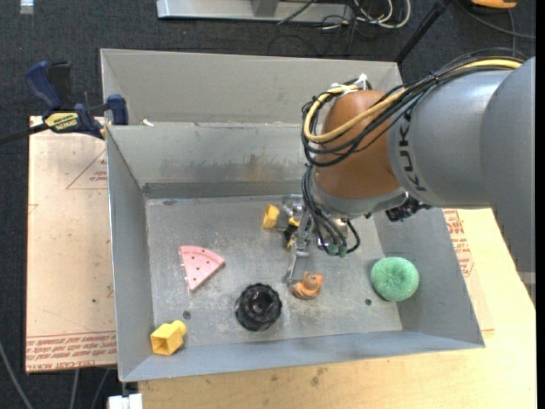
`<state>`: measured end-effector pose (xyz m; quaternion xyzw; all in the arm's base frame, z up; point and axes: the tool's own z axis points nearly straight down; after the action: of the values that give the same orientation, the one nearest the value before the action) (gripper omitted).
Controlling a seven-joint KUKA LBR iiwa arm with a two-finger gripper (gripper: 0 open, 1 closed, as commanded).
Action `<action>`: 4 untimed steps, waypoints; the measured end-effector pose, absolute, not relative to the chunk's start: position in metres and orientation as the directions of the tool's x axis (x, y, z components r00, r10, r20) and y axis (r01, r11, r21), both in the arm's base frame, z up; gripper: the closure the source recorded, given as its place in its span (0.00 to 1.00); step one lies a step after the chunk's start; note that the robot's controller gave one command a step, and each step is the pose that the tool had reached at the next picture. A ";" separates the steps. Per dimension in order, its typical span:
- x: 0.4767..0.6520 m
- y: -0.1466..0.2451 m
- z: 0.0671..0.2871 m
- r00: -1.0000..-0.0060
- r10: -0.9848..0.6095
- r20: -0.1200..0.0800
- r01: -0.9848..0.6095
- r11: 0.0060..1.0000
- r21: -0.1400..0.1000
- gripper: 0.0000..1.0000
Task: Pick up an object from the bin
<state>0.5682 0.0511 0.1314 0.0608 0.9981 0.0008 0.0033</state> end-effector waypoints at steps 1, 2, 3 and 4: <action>0.552 0.080 0.076 -0.999 0.052 0.006 0.052 0.999 -0.001 0.00; 0.498 0.080 0.079 -0.996 0.092 -0.006 0.092 0.996 0.003 0.00; 0.476 0.086 0.080 -0.999 0.035 -0.026 0.035 0.999 0.004 0.00; 0.485 0.093 0.074 -0.999 -0.041 -0.007 -0.041 0.999 0.002 1.00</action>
Offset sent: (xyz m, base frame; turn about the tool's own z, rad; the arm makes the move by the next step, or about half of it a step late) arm -0.0824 0.0262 -0.0511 -0.0179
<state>0.4849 0.0931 0.0736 -0.0207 0.9998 0.0012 0.0034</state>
